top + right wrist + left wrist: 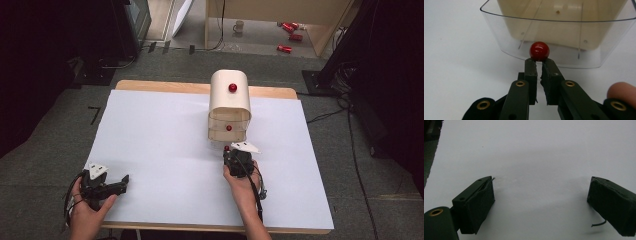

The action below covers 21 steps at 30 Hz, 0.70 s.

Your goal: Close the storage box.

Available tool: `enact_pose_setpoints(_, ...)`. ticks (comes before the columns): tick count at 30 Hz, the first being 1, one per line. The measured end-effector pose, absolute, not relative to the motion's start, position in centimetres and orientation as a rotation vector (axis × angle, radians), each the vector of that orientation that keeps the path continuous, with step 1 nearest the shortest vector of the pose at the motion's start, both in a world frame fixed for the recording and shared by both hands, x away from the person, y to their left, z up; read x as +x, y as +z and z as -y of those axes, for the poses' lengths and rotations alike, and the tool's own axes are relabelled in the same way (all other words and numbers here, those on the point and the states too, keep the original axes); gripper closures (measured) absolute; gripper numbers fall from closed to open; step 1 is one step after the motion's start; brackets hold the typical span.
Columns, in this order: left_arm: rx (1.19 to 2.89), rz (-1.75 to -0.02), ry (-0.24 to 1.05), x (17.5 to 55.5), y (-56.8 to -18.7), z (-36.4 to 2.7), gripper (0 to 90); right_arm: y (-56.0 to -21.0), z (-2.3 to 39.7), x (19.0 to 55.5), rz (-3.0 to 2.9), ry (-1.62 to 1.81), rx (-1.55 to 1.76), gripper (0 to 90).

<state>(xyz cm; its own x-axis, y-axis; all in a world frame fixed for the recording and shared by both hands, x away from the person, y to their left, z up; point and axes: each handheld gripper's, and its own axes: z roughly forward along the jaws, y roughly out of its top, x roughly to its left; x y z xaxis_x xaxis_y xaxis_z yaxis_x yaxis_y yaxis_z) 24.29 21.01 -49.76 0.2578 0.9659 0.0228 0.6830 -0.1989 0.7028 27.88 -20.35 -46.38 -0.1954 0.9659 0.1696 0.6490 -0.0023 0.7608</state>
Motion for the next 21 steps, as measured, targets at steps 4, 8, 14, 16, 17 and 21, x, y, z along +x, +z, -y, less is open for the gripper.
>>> enact_pose_setpoints(4, 1.959, -1.49, 0.638, 24.3, -49.8, -21.0, 7.2, -46.4, 20.3, 28.5, -1.875, 1.044, 1.667, 83.7)
enact_pose_setpoints(8, 1.96, -1.49, 0.638, 24.3, -49.8, -21.0, 7.2, -46.5, 20.3, 29.0, -1.872, 1.04, 1.67, 83.7)
enact_pose_setpoints(14, 1.959, -1.49, 0.638, 24.3, -49.8, -21.0, 7.2, -46.5, 20.2, 29.8, -1.858, 1.039, 1.677, 84.0)
enact_pose_setpoints(16, 1.96, -1.49, 0.638, 24.3, -49.8, -21.0, 7.2, -46.6, 20.2, 30.0, -1.851, 1.041, 1.679, 84.0)
enact_pose_setpoints(17, 1.959, -1.49, 0.638, 24.3, -49.8, -21.0, 7.2, -46.6, 20.2, 30.1, -1.849, 1.041, 1.678, 84.0)
enact_pose_setpoints(21, 1.959, -1.49, 0.638, 24.3, -49.8, -21.0, 7.2, -46.6, 20.2, 30.4, -1.844, 1.045, 1.679, 84.0)
